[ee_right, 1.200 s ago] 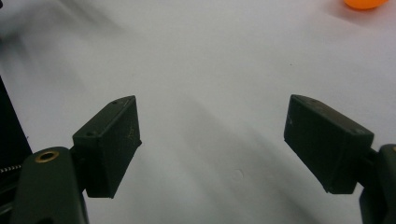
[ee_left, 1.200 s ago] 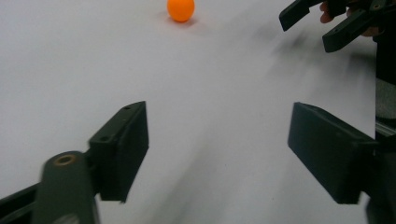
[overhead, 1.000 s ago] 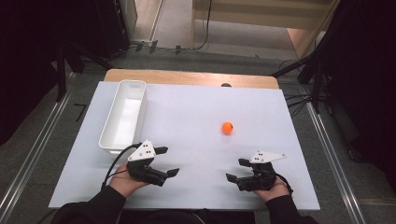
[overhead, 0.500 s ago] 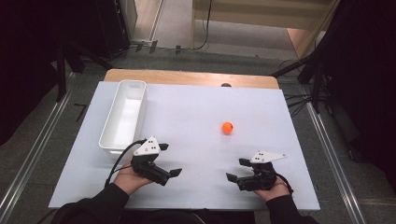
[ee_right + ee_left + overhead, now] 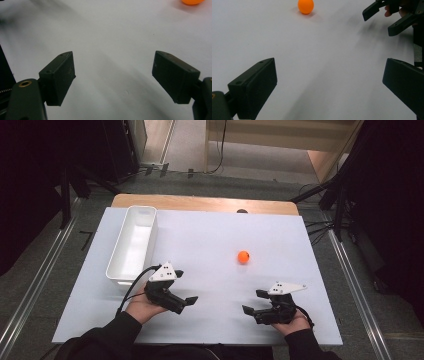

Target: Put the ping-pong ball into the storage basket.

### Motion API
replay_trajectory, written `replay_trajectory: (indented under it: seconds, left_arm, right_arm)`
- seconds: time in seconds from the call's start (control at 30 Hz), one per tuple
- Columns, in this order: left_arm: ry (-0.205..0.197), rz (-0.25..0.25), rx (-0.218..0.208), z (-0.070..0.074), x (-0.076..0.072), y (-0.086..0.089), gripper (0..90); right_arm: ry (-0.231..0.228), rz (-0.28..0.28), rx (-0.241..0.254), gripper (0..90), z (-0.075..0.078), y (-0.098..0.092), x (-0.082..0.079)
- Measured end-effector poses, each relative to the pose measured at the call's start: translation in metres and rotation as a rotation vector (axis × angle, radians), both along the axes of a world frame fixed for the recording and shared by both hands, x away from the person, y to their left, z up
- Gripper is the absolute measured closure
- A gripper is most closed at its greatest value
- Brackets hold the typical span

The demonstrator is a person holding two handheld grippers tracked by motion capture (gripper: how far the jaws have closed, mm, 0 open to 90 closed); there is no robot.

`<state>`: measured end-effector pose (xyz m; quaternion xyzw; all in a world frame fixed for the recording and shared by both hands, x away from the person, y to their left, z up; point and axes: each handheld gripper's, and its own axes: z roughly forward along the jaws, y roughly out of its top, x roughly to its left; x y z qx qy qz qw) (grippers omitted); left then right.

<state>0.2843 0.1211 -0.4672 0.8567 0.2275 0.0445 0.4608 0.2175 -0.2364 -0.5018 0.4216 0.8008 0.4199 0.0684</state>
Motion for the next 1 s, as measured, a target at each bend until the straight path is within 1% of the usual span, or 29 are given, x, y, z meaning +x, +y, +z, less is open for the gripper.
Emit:
replay_trajectory:
  seconds: [0.3,0.5,0.57,0.67,0.73,1.0]
  left_arm:
    - [-0.006,-0.001,0.008,0.002,0.006,-0.006,0.0]
    - [0.001,-0.007,0.025,0.003,0.010,-0.009,0.0]
    - [0.005,0.000,0.031,0.003,0.011,-0.010,3.6]
    - [-0.005,-0.001,0.044,0.004,0.012,-0.011,3.9]
    - [0.005,-0.004,0.051,0.004,0.014,-0.013,3.9]
    - [0.001,-0.005,0.066,0.004,0.019,-0.018,3.9]
  right_arm:
    - [0.002,0.002,-0.002,17.0,0.000,0.000,0.000]
    - [0.006,0.000,-0.002,17.1,0.000,0.000,0.000]
    - [0.004,-0.002,-0.003,17.0,0.000,0.000,0.000]
    - [0.006,-0.003,-0.003,17.0,0.000,0.000,0.000]
    - [0.006,-0.005,-0.003,17.0,0.000,0.000,0.000]
    - [0.007,-0.005,-0.002,17.1,0.000,0.000,0.000]
